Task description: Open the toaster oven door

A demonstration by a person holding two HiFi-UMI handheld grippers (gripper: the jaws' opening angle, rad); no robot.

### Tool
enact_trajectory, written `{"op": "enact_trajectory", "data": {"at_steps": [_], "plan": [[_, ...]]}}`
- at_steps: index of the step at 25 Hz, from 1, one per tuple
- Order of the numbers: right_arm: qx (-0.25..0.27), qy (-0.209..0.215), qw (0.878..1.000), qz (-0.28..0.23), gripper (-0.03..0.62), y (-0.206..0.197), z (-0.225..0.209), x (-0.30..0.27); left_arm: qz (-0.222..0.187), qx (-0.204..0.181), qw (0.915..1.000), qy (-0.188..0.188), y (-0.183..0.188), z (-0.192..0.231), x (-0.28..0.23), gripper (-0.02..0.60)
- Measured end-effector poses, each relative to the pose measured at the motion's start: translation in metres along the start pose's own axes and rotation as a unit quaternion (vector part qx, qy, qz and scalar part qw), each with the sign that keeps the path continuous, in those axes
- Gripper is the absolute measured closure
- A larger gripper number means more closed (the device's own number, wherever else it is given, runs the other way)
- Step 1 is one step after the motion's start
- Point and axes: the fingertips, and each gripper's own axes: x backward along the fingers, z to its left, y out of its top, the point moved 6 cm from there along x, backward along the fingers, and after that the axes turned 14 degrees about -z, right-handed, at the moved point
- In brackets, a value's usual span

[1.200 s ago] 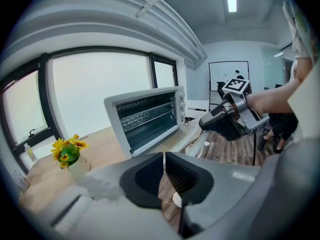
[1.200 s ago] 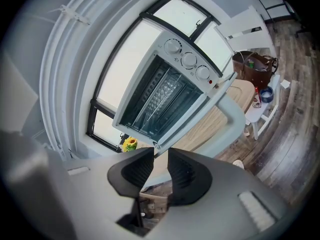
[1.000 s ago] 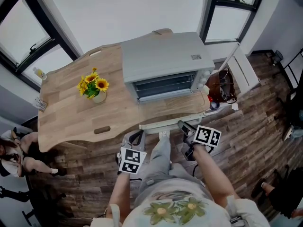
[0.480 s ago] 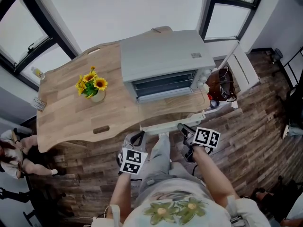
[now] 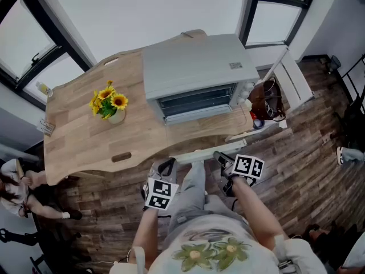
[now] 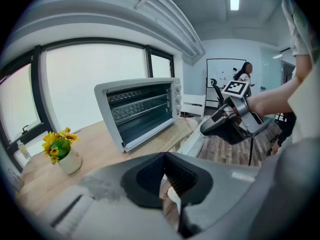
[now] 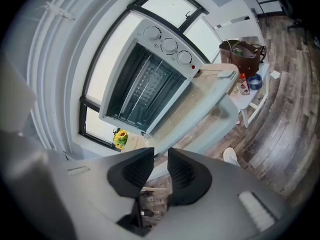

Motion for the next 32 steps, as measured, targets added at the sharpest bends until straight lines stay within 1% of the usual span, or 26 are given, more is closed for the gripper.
{"op": "enact_trajectory", "data": {"at_steps": [8,32], "plan": [[-0.008,-0.011,1.000,0.014,0.510,-0.006,-0.011,-0.003,0.007,0.000,1.0000,-0.006,-0.003,-0.002,-0.005,0.578],[-0.042,-0.064,0.996,0.039,0.510,-0.026,-0.045,-0.016,0.025,0.007,0.9996,-0.010,-0.010,0.006,-0.010,0.578]]}}
